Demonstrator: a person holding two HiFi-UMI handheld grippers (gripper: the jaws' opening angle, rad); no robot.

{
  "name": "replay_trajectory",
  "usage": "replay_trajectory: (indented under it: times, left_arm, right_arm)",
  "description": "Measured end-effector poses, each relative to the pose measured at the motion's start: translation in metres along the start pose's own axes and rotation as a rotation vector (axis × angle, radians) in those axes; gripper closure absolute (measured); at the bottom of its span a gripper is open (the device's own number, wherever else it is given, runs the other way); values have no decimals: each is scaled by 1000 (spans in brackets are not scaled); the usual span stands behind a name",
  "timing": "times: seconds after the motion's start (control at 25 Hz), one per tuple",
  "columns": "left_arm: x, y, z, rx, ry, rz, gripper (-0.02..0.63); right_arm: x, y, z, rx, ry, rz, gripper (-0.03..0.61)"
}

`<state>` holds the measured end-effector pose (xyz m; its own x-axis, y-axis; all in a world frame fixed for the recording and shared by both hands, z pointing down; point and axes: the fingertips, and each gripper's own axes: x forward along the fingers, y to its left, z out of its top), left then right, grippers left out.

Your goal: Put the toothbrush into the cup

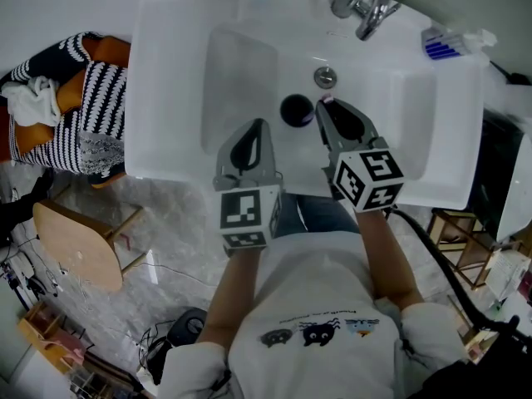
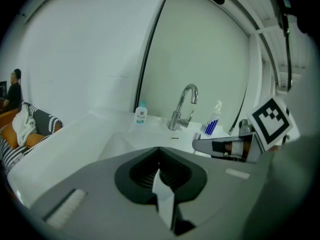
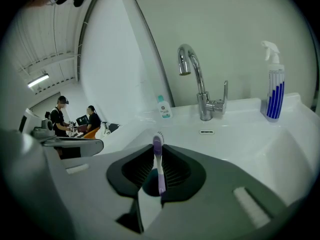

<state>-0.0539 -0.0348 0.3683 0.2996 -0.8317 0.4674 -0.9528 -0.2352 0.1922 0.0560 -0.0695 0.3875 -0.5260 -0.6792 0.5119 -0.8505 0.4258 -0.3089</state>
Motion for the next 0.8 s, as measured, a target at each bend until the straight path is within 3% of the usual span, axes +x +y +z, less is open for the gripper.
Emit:
replay_trajectory:
  times: [0.8]
  left_arm:
    - [3, 0, -2, 19, 12, -3, 614]
  right_arm:
    - [9, -4, -15, 17, 29, -14, 526]
